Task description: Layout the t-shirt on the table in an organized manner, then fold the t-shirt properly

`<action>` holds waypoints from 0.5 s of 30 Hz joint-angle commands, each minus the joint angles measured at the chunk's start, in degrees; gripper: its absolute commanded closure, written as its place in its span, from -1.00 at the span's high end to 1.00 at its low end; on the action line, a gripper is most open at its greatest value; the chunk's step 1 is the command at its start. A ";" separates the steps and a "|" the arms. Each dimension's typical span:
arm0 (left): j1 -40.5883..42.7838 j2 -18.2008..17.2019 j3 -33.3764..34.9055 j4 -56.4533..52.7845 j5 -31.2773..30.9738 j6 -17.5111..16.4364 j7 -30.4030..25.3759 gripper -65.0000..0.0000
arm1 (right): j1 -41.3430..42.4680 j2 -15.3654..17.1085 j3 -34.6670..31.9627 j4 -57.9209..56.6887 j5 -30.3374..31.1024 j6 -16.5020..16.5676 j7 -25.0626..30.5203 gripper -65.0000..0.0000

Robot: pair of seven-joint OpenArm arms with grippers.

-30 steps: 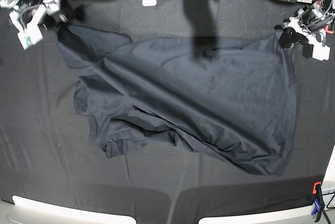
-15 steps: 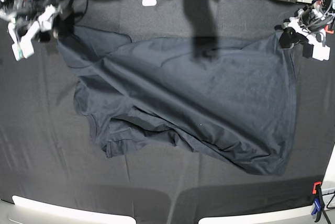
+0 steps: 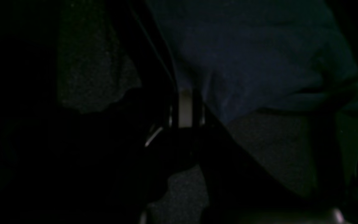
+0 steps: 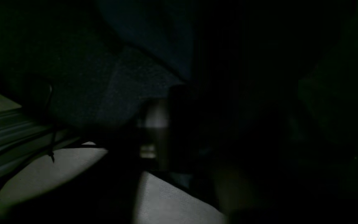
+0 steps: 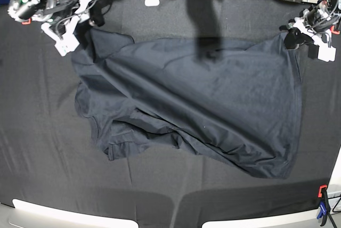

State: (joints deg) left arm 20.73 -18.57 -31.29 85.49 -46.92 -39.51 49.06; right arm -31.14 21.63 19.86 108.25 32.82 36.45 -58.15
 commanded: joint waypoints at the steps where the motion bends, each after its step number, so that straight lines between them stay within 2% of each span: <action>1: -0.09 -0.87 -0.39 0.74 -1.64 -0.49 -1.11 -1.00 | 0.04 0.79 0.59 0.92 0.57 -0.26 1.68 -1.00; 3: -0.07 -1.73 -0.39 0.76 -5.31 -0.49 -0.02 -1.00 | 0.04 0.81 1.42 1.44 0.57 -0.26 2.99 -1.00; 6: -0.09 -5.42 -0.44 1.79 -15.19 -0.49 5.35 -1.00 | 0.07 0.90 4.31 3.67 0.92 -0.26 4.26 -1.00; 9: -0.09 -10.01 -1.18 4.90 -23.06 -0.49 10.21 -1.00 | 1.09 1.09 9.42 6.95 6.64 -0.24 3.69 -1.00; 12: -0.09 -13.11 -2.91 9.55 -25.31 -0.49 12.04 -1.00 | 3.80 1.11 15.32 10.21 14.64 0.24 2.05 -1.00; 15: -0.37 -14.01 -6.32 14.47 -24.94 -0.49 11.47 -1.00 | 8.41 1.25 20.15 12.83 20.02 1.29 -1.64 -1.00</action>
State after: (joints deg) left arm 20.62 -31.27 -36.99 99.07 -70.54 -39.51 61.82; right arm -23.00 21.89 39.64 120.14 52.18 37.10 -60.71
